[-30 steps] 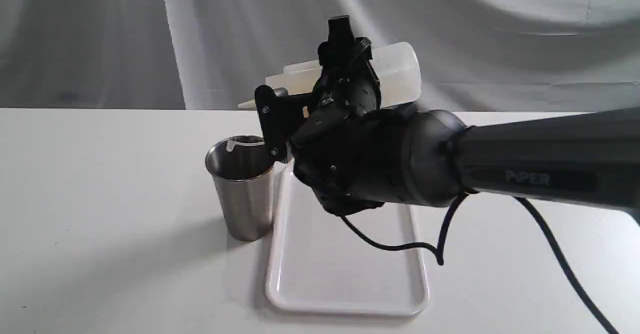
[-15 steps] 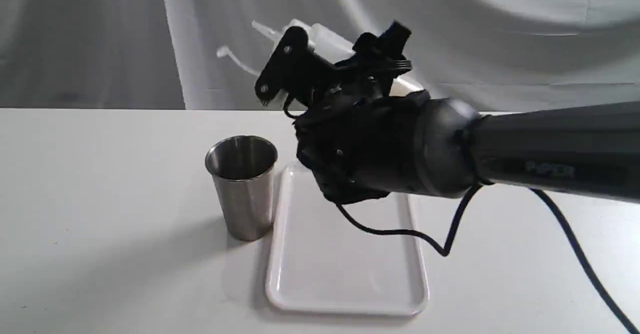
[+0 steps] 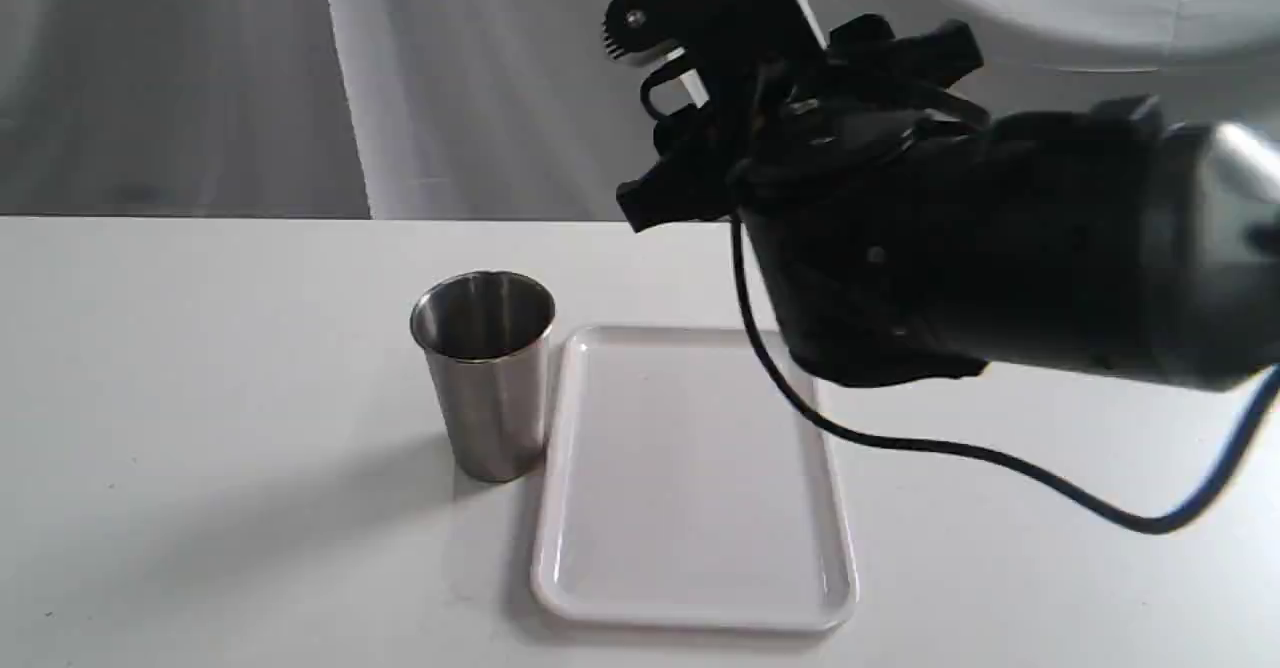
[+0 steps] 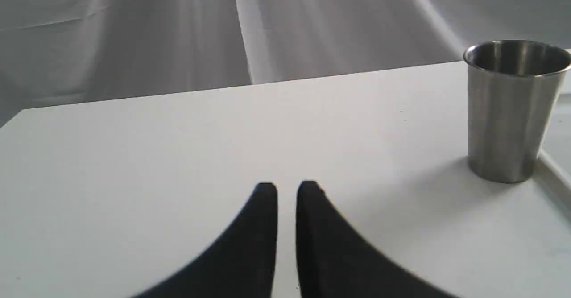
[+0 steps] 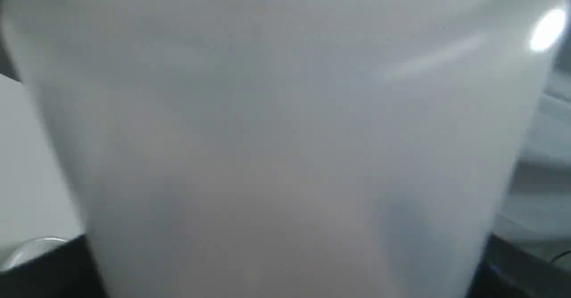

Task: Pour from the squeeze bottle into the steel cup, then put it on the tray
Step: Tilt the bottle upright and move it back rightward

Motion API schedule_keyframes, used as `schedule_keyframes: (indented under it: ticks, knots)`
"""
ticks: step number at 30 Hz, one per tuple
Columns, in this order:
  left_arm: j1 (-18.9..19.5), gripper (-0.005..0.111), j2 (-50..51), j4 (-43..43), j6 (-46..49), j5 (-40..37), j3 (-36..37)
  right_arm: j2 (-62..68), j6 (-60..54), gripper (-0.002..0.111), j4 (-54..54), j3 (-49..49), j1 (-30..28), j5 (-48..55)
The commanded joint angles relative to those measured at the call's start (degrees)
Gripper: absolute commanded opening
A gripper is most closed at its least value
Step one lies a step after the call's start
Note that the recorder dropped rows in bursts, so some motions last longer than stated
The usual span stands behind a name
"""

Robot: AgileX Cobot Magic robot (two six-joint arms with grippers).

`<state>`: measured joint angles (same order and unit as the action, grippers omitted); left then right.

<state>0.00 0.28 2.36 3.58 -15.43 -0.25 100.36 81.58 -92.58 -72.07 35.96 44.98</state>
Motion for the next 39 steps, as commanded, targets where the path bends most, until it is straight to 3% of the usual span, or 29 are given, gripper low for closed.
schedule_keyframes:
  ticks: [1, 9, 19, 32, 39]
  knots:
    - [-0.22, 0.008, -0.29, 0.14, -0.1, 0.41, 0.25, -4.87, 0.32, 0.0, 2.02, 0.94, -0.08, -2.27]
    - [-0.22, 0.008, -0.29, 0.14, -0.1, 0.41, 0.25, -12.11, -12.18, 0.0, 13.46, 0.94, -0.19, -6.31]
    - [-0.22, 0.008, -0.29, 0.14, -0.1, 0.41, 0.25, -15.26, -32.87, 0.0, 38.4, 0.94, -4.71, -21.13]
    - [-0.22, 0.008, -0.29, 0.14, -0.1, 0.41, 0.25, -16.13, -58.97, 0.0, 68.09, 17.23, -11.44, -55.85]
    - [-0.22, 0.008, -0.29, 0.14, -0.1, 0.41, 0.25, -16.01, -84.7, 0.0, 87.5, 30.67, -11.44, -83.54]
